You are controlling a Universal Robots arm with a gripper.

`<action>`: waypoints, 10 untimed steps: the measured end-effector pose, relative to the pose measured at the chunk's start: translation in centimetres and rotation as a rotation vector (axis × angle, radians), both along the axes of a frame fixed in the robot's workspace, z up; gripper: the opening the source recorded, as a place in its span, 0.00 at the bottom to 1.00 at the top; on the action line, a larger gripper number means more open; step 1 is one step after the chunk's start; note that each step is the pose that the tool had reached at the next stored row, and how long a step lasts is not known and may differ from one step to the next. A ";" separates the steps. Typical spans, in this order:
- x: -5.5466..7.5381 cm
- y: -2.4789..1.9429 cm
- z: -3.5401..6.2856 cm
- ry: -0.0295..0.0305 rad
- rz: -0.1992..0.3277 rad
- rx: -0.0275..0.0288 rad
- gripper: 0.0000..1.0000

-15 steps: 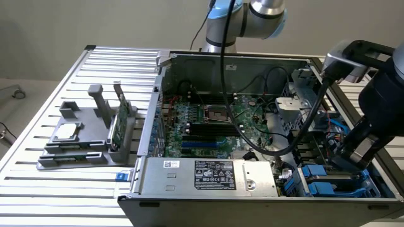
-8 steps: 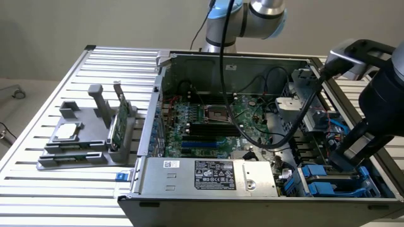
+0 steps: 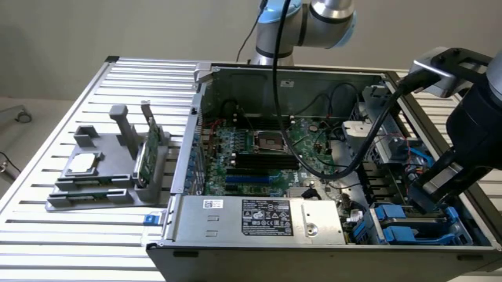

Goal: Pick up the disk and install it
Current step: 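Insert the first disk wire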

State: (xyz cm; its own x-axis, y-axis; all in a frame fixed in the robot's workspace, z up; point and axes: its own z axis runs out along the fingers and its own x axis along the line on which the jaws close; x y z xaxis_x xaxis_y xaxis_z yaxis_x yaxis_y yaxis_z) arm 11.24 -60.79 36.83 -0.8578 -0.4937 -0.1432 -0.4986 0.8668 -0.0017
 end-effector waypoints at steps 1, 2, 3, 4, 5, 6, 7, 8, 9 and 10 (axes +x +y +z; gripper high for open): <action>0.0 0.00 0.00 0.0000 0.000 0.0000 0.40; 0.0 0.00 0.00 0.0000 0.000 0.0000 0.40; 0.0 0.00 0.00 0.0000 0.000 0.0000 0.40; 0.0 0.00 0.00 0.0000 0.000 0.0000 0.40; 0.0 0.00 0.00 0.0000 0.000 0.0000 0.40; 0.0 0.00 0.00 0.0000 0.000 0.0000 0.40; 0.0 0.00 0.00 0.0000 0.000 0.0000 0.40; 0.0 0.00 0.00 0.0000 0.000 0.0000 0.40; 0.0 0.00 0.01 0.0000 0.000 -0.0001 0.40; 0.0 0.00 0.00 0.0000 0.000 0.0000 0.40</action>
State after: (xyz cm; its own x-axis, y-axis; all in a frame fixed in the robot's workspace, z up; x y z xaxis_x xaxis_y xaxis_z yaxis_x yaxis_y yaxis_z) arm 11.24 -60.79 36.84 -0.8578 -0.4937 -0.1432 -0.4986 0.8668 -0.0017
